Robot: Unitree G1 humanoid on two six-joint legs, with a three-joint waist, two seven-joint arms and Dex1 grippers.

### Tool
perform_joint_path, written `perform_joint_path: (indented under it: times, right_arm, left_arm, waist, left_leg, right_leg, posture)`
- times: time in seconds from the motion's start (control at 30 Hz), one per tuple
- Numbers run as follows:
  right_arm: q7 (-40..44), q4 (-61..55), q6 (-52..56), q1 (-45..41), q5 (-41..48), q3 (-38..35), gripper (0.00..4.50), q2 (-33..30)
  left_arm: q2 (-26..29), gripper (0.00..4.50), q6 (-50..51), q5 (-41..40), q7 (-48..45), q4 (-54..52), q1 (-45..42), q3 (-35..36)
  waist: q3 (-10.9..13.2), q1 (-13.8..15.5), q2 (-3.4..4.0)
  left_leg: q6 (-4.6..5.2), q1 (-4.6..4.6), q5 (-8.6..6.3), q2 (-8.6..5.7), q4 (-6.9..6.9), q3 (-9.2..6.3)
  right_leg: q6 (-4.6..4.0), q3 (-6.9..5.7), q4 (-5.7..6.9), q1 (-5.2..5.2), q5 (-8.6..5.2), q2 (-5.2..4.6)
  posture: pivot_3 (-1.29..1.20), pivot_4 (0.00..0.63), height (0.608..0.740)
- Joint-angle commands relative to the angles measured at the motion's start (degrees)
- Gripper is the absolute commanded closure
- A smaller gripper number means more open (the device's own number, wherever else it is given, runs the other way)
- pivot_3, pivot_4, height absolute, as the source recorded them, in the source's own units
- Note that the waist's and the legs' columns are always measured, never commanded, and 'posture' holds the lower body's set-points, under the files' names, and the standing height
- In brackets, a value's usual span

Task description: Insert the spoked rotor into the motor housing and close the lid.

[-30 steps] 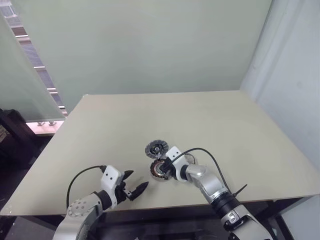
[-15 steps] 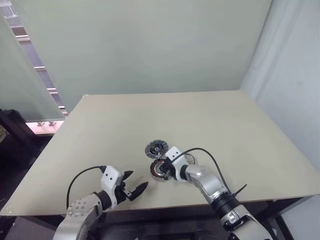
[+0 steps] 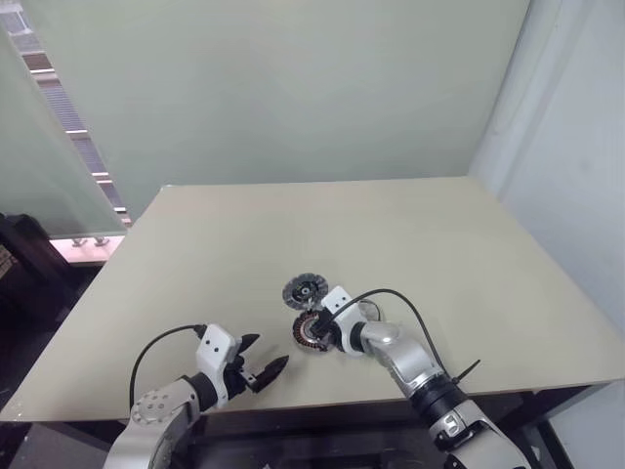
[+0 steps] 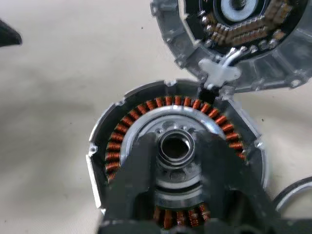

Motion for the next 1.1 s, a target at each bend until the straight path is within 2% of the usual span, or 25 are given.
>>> perform_joint_path:
  times: [0.03,0.2,0.3,0.4,0.73,0.77,0.93,1.1]
  right_arm:
    - [0.11,-1.76,1.1,-0.47,0.17,-0.46,1.77,-0.04]
    - [1.09,-5.16,1.73,0.01,1.48,-1.17,0.05,0.38]
    - [1.19,-7.52,2.24,0.2,2.16,-1.76,0.05,0.76]
    - [1.19,-9.91,2.98,0.46,2.6,-2.0,0.76,0.75]
    - [-2.25,-5.38,0.37,0.02,1.04,-1.77,4.25,1.36]
    - [-2.83,-3.87,-0.46,-0.21,0.38,-1.41,4.46,1.37]
    - [-4.21,3.59,-3.57,-0.35,-2.29,0.34,4.46,1.29]
    - [-3.72,-0.84,-3.49,-0.08,-0.95,-1.02,4.46,1.17]
  left_arm:
    - [0.25,0.0,-1.21,0.01,-0.32,-0.78,-0.79,0.25]
    - [0.28,0.0,-1.11,-0.01,-0.34,-0.89,-0.76,0.14]
    - [0.32,0.0,-1.08,-0.04,-0.37,-0.94,-0.75,0.13]
    - [0.34,0.0,-0.99,-0.05,-0.38,-1.0,-0.81,0.1]
    - [0.46,0.0,-0.52,-0.04,-0.16,-1.38,-1.09,0.06]
    - [0.46,0.0,-0.46,-0.04,-0.11,-1.46,-1.1,0.07]
    - [0.35,0.0,-0.25,-0.09,0.3,-2.21,-0.79,0.17]
    - [0.3,0.0,-0.45,-0.14,0.44,-2.62,0.02,0.39]
  waist:
    - [0.01,0.01,0.02]
    - [0.05,0.0,0.07]
    - [0.04,-0.01,0.06]
    - [0.05,-0.01,0.07]
    - [0.05,-0.01,0.07]
    - [0.05,-0.01,0.07]
    - [0.04,-0.06,0.07]
    - [0.05,-0.1,0.11]
  left_leg:
    - [0.0,0.0,0.0,0.0,0.0,0.0]
    - [-0.01,0.0,0.01,0.0,0.03,0.02]
    - [-0.01,-0.01,0.0,0.0,0.03,0.03]
    - [-0.03,-0.05,-0.01,0.02,-0.01,0.0]
    - [-0.1,-0.05,-0.06,0.04,-0.06,-0.02]
    - [-0.1,-0.04,-0.06,0.04,-0.06,-0.01]
    - [-0.1,-0.01,-0.06,0.04,-0.06,0.01]
    - [-0.1,0.17,-0.05,0.16,-0.05,0.04]
  right_leg:
    - [0.0,0.0,0.0,-0.01,0.0,0.0]
    - [-0.01,0.03,0.0,0.0,-0.01,0.0]
    - [0.0,0.03,0.0,-0.02,0.0,0.01]
    - [0.01,0.03,0.0,-0.08,0.0,0.03]
    - [0.0,0.03,-0.01,-0.08,0.0,0.06]
    - [0.0,0.03,-0.01,-0.08,0.0,0.06]
    - [0.0,0.05,0.0,-0.05,0.0,0.06]
    - [-0.13,0.06,0.0,0.06,-0.08,0.15]
  posture:
    - [0.0,0.0,0.74]
    - [0.0,0.0,0.74]
    - [0.0,0.0,0.74]
    - [0.0,0.0,0.74]
    - [0.0,0.0,0.74]
    - [0.0,0.0,0.74]
    - [0.0,0.0,0.74]
    - [0.0,0.0,0.74]
